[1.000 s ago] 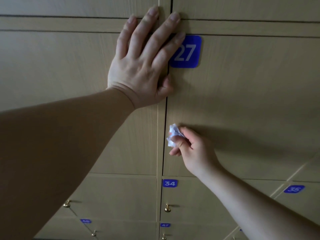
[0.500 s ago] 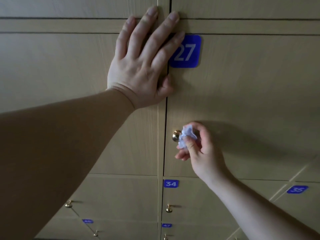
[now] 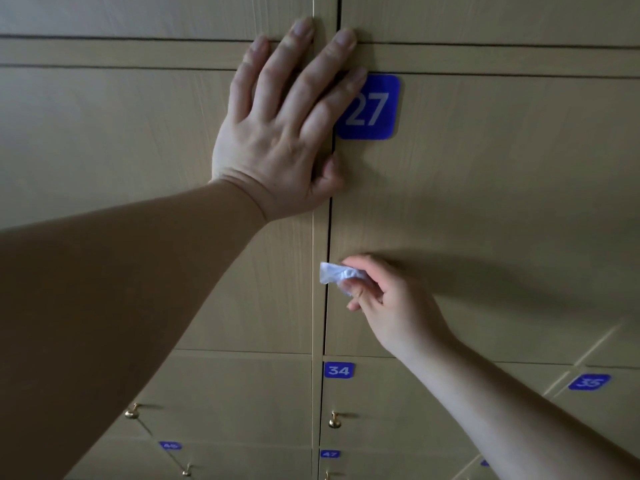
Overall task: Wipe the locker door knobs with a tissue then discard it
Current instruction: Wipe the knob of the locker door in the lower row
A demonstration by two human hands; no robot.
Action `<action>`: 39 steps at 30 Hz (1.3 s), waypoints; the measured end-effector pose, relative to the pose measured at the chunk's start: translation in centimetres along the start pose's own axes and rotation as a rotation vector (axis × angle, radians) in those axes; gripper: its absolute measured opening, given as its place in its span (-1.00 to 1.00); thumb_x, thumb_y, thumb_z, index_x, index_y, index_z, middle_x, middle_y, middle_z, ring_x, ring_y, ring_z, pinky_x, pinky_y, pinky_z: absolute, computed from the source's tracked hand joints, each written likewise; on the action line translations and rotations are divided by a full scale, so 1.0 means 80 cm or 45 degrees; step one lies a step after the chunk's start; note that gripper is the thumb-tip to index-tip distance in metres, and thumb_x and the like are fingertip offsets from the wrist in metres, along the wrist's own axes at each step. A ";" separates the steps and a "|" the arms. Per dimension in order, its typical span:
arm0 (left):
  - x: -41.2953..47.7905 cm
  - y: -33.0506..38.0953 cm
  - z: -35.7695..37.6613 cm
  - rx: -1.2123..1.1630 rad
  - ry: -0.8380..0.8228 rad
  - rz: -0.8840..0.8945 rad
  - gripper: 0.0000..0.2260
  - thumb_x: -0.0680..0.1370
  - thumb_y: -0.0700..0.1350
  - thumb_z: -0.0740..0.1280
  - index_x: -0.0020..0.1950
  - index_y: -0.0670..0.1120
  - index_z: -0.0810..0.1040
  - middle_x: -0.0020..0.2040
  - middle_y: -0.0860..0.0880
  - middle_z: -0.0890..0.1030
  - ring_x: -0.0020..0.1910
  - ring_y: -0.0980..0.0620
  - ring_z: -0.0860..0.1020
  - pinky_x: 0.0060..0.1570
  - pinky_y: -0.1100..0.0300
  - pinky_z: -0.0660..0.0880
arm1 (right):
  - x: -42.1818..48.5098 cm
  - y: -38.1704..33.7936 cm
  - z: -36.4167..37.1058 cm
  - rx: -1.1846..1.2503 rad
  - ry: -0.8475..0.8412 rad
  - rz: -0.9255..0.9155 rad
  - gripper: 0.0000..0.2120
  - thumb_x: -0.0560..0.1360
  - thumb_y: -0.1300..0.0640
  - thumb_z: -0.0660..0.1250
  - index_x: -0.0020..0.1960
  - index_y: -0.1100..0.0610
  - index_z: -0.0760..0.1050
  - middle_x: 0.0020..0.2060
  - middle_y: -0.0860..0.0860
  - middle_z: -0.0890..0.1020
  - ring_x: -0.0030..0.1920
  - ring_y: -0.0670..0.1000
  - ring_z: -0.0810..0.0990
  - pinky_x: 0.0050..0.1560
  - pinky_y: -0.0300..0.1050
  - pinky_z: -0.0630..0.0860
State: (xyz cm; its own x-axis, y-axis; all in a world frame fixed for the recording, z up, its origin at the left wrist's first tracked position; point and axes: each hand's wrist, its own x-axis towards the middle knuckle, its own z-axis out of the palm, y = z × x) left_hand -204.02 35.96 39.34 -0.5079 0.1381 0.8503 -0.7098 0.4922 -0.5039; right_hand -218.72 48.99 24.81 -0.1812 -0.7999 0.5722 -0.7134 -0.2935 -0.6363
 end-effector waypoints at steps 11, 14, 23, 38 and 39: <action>-0.002 0.000 -0.001 -0.020 -0.026 -0.004 -0.39 0.52 0.12 0.17 0.53 -0.12 0.35 0.51 -0.19 0.36 0.47 -0.34 0.31 0.44 -0.29 0.21 | -0.019 -0.018 0.037 0.772 0.255 0.407 -0.87 0.67 0.23 0.13 -0.04 0.12 0.39 -0.35 0.12 0.65 -0.42 0.11 0.68 -0.39 -0.13 0.56; 0.000 -0.001 -0.001 -0.031 -0.026 -0.010 -0.38 0.51 0.11 0.20 0.52 -0.13 0.36 0.51 -0.19 0.37 0.47 -0.35 0.31 0.43 -0.31 0.22 | -0.023 -0.015 0.030 0.819 0.236 0.463 -0.86 0.67 0.16 0.11 0.00 0.16 0.41 -0.33 0.14 0.67 -0.42 0.14 0.67 -0.41 -0.12 0.56; 0.000 -0.001 0.000 -0.033 -0.022 -0.004 -0.38 0.51 0.12 0.21 0.52 -0.14 0.37 0.51 -0.20 0.37 0.47 -0.36 0.31 0.41 -0.33 0.23 | -0.030 -0.012 0.033 0.901 0.354 0.478 -0.84 0.62 0.09 0.19 0.06 -0.04 0.55 -0.23 0.10 0.71 -0.34 0.13 0.70 -0.30 -0.07 0.59; 0.000 -0.001 -0.003 -0.018 -0.030 -0.013 -0.38 0.51 0.11 0.20 0.52 -0.13 0.37 0.51 -0.19 0.36 0.47 -0.35 0.31 0.43 -0.32 0.22 | -0.001 -0.011 0.017 0.630 0.059 0.318 -0.87 0.51 -0.08 0.25 -0.07 -0.19 0.59 -0.35 0.02 0.66 -0.39 0.06 0.69 -0.33 -0.10 0.57; 0.000 -0.001 -0.003 -0.017 -0.032 -0.013 -0.38 0.51 0.11 0.21 0.53 -0.13 0.37 0.51 -0.19 0.36 0.47 -0.35 0.31 0.43 -0.31 0.22 | -0.003 -0.012 0.022 0.710 0.086 0.328 -0.84 0.52 -0.06 0.24 -0.08 -0.20 0.60 -0.33 0.03 0.67 -0.37 0.08 0.70 -0.33 -0.11 0.58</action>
State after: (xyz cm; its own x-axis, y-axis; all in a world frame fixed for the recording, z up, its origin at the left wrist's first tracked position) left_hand -203.84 36.13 39.38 -0.5133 0.1115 0.8510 -0.7084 0.5047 -0.4934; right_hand -216.81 48.56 24.40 -0.3561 -0.8519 0.3840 -0.1827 -0.3395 -0.9227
